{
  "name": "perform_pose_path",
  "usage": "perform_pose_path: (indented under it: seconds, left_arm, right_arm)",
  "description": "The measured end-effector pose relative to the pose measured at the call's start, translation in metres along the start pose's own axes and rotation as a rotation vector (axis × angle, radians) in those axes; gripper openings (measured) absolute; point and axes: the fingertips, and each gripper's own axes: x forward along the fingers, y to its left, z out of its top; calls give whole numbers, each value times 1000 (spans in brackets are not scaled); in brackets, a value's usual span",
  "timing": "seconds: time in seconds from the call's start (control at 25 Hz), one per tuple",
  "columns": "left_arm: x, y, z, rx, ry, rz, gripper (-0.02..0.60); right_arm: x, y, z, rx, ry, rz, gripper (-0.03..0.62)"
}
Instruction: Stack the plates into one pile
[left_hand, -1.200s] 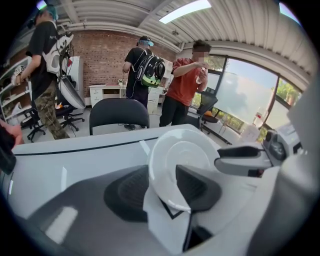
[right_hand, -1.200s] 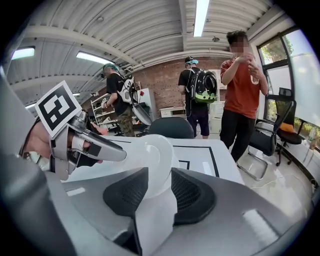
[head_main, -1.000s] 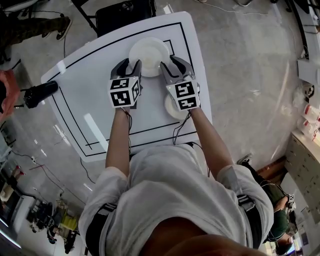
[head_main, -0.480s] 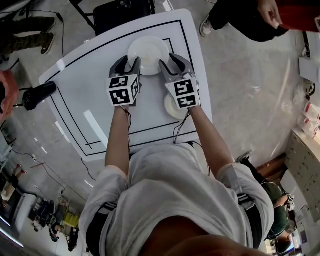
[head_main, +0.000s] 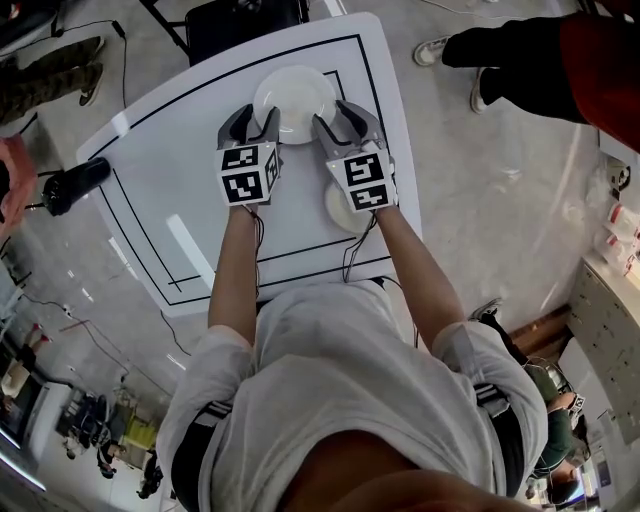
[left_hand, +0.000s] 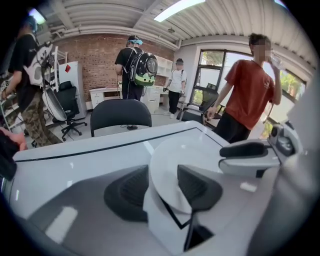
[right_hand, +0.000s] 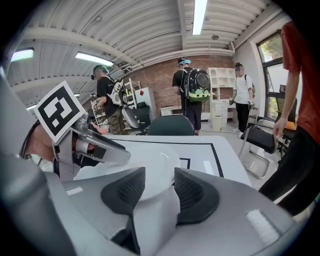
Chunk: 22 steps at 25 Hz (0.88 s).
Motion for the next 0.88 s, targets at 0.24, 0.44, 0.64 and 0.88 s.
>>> perform_pose_path:
  seconds: [0.24, 0.44, 0.64, 0.88]
  left_arm:
    - [-26, 6, 4, -30, -63, 29, 127]
    - [-59, -4, 6, -32, -123, 26, 8]
    - [-95, -17, 4, -3, -169, -17, 3]
    - [-134, -31, -14, -7, -200, -85, 3]
  right_arm:
    - [-9, 3, 1, 32, -15, 21, 164]
    - [-34, 8, 17, 49, -75, 6, 70]
    - [-66, 24, 34, 53, -156, -40, 0]
    - [-100, 64, 33, 20, -177, -68, 0]
